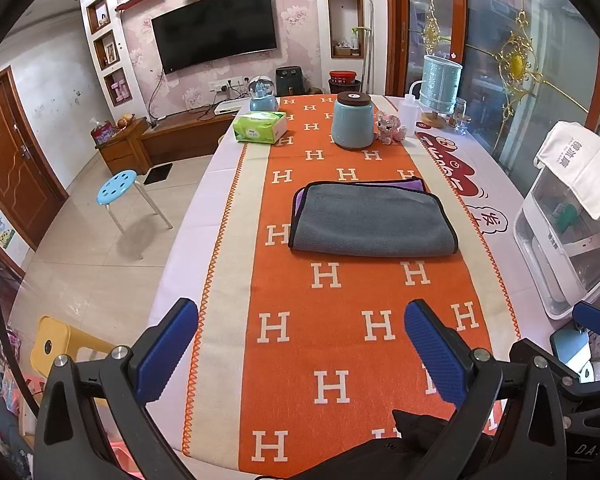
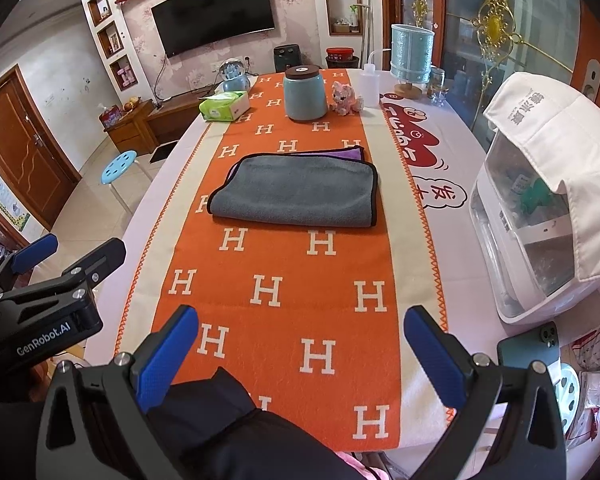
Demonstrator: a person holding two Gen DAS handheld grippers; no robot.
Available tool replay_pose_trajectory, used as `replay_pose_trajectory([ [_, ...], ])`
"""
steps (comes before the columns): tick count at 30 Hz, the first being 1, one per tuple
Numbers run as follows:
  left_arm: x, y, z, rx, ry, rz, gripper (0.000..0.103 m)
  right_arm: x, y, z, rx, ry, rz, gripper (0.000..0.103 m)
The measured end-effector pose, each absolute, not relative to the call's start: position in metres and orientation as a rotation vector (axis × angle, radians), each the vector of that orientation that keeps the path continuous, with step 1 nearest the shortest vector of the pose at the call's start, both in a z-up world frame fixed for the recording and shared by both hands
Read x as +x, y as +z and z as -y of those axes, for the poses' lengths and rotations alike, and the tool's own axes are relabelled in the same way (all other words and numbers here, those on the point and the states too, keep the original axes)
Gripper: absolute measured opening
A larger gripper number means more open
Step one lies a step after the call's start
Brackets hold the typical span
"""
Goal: Fold towel
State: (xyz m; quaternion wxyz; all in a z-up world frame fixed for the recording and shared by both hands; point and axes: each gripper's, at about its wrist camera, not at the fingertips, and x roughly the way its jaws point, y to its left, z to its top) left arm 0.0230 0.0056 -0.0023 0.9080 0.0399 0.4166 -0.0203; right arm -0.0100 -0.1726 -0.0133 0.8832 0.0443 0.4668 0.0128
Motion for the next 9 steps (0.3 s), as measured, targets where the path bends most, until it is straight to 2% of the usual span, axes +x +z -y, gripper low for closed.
replay_pose_trajectory([
  [9, 0.0233, -0.0025, -0.0053, 0.084, -0.043, -0.862, 0.102, -0.0106, -0.0161, 0.1717, 0.094, 0.029, -0.975, 0.103],
])
